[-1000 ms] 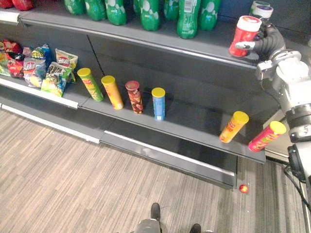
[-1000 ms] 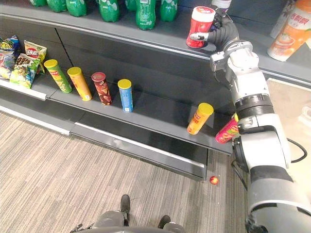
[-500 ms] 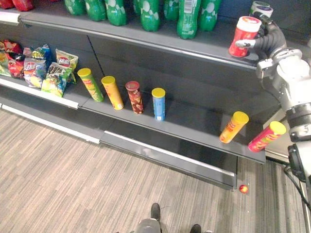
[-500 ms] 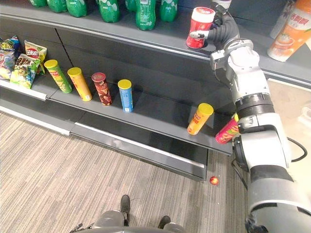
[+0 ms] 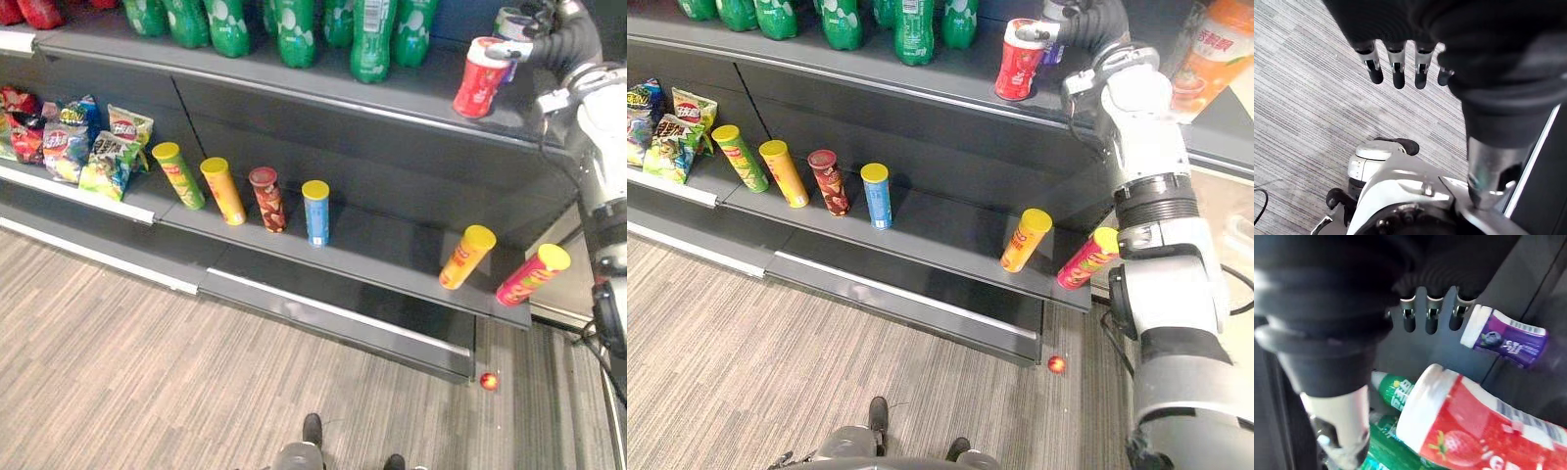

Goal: Put the gum and the chips on the shelf.

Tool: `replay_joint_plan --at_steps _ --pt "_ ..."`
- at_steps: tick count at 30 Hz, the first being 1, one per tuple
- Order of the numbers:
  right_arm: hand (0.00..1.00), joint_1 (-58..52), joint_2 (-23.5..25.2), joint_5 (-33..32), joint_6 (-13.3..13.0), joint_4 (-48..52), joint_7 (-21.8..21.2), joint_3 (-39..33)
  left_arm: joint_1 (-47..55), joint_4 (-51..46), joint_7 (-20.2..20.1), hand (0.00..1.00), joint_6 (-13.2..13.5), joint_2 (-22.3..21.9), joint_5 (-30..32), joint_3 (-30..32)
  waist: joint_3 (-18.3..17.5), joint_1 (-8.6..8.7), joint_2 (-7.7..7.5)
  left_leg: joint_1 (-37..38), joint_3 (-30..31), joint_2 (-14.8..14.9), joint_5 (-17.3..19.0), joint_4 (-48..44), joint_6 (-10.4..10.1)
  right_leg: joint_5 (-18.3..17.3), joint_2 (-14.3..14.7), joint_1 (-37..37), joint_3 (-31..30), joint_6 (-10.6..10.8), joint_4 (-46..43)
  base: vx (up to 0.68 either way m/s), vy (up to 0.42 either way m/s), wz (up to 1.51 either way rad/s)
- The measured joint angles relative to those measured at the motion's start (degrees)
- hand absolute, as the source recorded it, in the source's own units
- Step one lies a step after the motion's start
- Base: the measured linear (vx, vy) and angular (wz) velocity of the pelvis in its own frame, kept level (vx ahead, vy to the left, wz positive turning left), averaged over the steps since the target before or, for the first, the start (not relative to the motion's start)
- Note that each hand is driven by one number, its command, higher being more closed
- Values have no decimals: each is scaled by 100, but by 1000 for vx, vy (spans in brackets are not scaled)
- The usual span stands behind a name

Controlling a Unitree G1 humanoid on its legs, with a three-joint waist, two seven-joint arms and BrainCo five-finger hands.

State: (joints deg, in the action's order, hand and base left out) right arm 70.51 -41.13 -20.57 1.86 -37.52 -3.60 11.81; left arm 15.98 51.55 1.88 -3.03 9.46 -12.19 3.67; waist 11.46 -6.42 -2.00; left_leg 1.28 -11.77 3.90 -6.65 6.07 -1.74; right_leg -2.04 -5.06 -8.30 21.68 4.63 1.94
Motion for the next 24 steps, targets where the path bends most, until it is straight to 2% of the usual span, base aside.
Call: replay_joint_plan --at_steps 7,12,17,24 --pt "0 3 -67 -96 -85 471 138 -1 1 65 0 0 63 26 7 0 -50 12 -70 4 -28 36 1 0 -4 18 34 8 -37 -25 27 8 -8 -2" --pt "0 -56 12 -327 -142 1581 179 -9 10 128 1 0 116 90 223 2 -152 115 -154 17 -152 85 11 0 -22 45 85 25 -141 -62 80 16 -18 -10" --pt "0 -1038 405 -429 -206 3195 159 -256 4 322 15 0 124 172 418 -5 -453 205 -228 34 -277 137 35 0 -56 46 121 94 -305 -67 75 24 -20 -17" --pt "0 -2909 1015 -470 167 5246 -188 -246 25 520 144 0 242 184 448 -5 -572 418 -260 115 -474 177 95 0 -120 11 126 155 -504 -76 4 -9 5 -13"
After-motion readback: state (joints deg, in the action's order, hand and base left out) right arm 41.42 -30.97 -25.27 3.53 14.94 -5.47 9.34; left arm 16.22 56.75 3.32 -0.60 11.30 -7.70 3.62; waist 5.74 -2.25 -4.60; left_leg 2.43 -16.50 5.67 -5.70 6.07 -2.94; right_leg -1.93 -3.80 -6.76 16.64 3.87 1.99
